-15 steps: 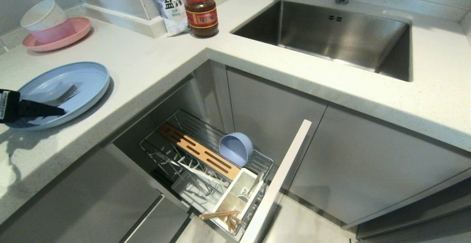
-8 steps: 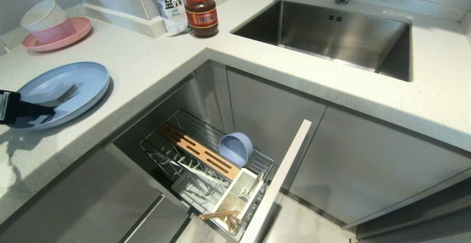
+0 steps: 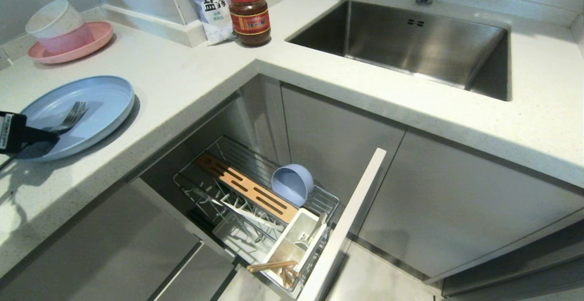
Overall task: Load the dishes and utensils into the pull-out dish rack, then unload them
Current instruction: Pick up the fork and place it in the cupboard
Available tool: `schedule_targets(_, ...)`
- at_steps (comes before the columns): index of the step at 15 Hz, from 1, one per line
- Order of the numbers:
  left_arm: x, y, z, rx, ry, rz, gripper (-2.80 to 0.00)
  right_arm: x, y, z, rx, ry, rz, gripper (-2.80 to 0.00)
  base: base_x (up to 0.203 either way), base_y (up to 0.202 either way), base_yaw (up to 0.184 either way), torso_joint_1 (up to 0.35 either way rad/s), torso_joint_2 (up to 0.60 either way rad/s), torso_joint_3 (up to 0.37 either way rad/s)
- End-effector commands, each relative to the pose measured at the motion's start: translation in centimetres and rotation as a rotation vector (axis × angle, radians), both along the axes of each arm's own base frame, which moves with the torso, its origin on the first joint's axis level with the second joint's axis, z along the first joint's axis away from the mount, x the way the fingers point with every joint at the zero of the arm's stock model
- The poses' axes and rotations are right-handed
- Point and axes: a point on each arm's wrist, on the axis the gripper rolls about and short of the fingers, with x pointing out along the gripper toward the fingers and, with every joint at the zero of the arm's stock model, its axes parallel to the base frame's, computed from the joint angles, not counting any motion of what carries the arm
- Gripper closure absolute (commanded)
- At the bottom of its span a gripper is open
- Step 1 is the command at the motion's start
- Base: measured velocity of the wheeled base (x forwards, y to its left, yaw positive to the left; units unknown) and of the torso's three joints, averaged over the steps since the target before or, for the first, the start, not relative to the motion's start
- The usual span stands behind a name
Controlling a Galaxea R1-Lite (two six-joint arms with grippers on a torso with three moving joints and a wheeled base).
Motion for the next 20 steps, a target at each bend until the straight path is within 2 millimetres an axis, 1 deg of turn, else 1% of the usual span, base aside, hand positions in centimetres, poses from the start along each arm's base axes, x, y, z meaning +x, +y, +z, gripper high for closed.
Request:
schedule_targets(1, 0.1, 0.0, 0.1, 0.001, -0.014, -0.001, 0.0, 0.0, 0.0, 0.0, 0.0, -0.003, 0.0, 0.0, 0.0, 0.0, 0.0, 0.0, 0.0, 0.0)
schedule_targets(3, -0.2, -0.2, 0.8, -0.014, -0.043, 0.006, 0.0, 0.0, 0.0, 0.0, 0.0, -0.003, 0.0, 0.0, 0.0, 0.0, 0.0, 0.0, 0.0, 0.0)
schedule_targets(5, -0.4, -0.7, 1.9, -0.067, -0.085, 0.028, 0.0, 0.0, 0.0, 0.0, 0.0, -0.003, 0.0, 0.0, 0.0, 0.0, 0.0, 0.0, 0.0, 0.0)
schedule_targets(8, -1.0, -2.1, 4.5, -0.228, -0.18, 0.087, 0.0, 0.0, 0.0, 0.0, 0.0, -0.003, 0.0, 0.0, 0.0, 0.0, 0.0, 0.0, 0.0, 0.0)
schedule_targets(10, -1.7, -3.5, 6.2, -0.346, -0.234, 0.097, 0.0, 0.0, 0.0, 0.0, 0.0, -0.003, 0.0, 0.0, 0.0, 0.0, 0.0, 0.0, 0.0, 0.0)
schedule_targets(12, -2.1, -4.9, 7.4, -0.473, -0.26, 0.091, 0.0, 0.0, 0.0, 0.0, 0.0, -0.003, 0.0, 0.0, 0.0, 0.0, 0.0, 0.0, 0.0, 0.0)
schedule_targets(14, -2.4, -6.7, 8.3, -0.605, -0.236, 0.063, 0.0, 0.0, 0.0, 0.0, 0.0, -0.003, 0.001, 0.0, 0.0, 0.0, 0.0, 0.0, 0.0, 0.0)
schedule_targets(16, -2.7, -8.6, 8.7, -0.736, -0.16, 0.026, 0.0, 0.0, 0.0, 0.0, 0.0, -0.003, 0.001, 0.0, 0.0, 0.0, 0.0, 0.0, 0.0, 0.0)
schedule_targets(18, -2.4, -10.6, 8.3, -0.811, -0.046, -0.02, 0.0, 0.0, 0.0, 0.0, 0.0, -0.003, 0.0, 0.0, 0.0, 0.0, 0.0, 0.0, 0.0, 0.0)
schedule_targets(20, -2.2, -12.6, 7.3, -0.819, 0.08, -0.078, 0.0, 0.0, 0.0, 0.0, 0.0, -0.003, 0.001, 0.0, 0.0, 0.0, 0.0, 0.0, 0.0, 0.0)
